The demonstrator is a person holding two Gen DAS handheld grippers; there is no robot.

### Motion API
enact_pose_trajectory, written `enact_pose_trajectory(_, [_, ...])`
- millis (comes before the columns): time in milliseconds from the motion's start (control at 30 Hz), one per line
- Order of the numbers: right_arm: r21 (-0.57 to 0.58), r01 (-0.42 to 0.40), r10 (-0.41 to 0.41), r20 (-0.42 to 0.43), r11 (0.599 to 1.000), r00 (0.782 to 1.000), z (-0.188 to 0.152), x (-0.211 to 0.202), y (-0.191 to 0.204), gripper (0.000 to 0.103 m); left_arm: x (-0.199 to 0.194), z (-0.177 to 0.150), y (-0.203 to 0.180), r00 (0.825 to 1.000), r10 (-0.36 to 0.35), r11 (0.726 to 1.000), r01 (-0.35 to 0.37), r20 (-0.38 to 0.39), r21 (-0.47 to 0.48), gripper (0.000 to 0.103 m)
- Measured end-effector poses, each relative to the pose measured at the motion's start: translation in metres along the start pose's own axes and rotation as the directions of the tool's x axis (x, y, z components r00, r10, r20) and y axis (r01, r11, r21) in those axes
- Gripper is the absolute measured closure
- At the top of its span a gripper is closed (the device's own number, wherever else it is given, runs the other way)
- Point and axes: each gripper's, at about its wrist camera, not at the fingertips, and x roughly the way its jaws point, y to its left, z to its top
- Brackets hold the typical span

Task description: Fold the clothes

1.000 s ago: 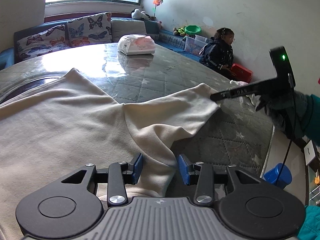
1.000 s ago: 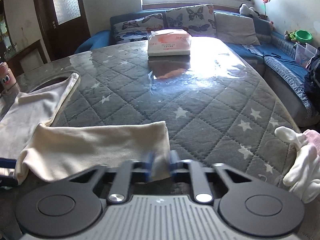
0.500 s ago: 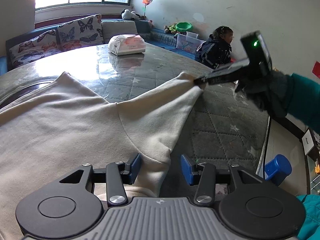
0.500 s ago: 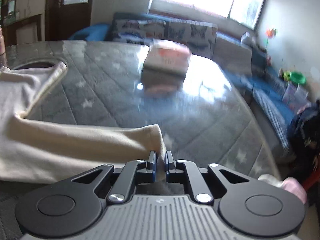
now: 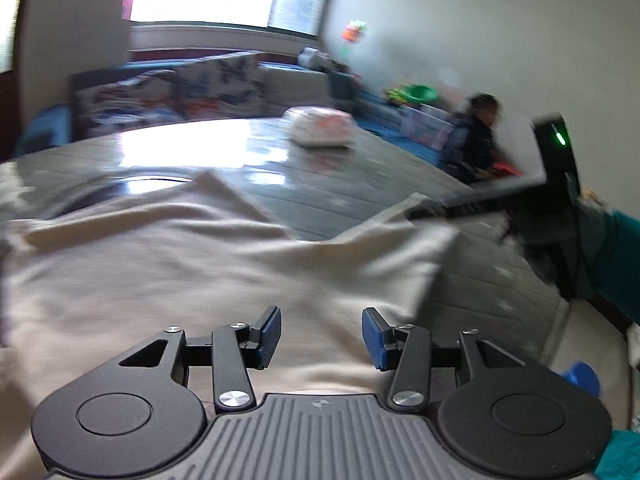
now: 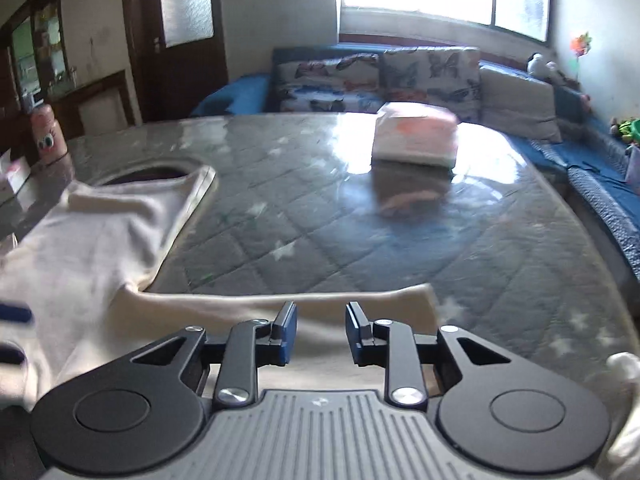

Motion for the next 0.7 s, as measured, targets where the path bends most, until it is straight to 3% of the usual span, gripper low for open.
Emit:
enact_pose_trajectory(133, [-0.013, 0.015, -0.015, -0.025, 1.000, 1.000, -0.002, 0.005, 0.006, 0.077, -0.026, -0.001, 0.042, 0.987, 0.161, 0.985, -0.158, 0.030, -0.071, 0.055])
enact_pose_trajectory(333, [-0.062, -0.035, 0.036, 0.016, 0.997, 0.999, 0.011, -0.015, 0.029, 0.073, -0.049, -0.018, 0.097, 0.931, 0.365, 0.925, -0.365, -0.016, -0.109, 0.055])
enact_pose_trajectory(500, [-0.138, -0.152, 0.155, 0.015, 0.979, 0.988, 0.019, -0.023, 0.067, 0.070, -0.054, -0.034, 0.119, 0.911, 0.408, 0.905, -0.413, -0.063, -0.101, 0.056])
enact_pose_trajectory(700, [-0.237, -0.317, 0.314, -0.052, 0.918, 0.948, 0.021, -0.018, 0.124, 0.068, -0.057, -0.041, 0.125, 0.905, 0.422, 0.902, -0.425, -0.059, -0.073, 0.061])
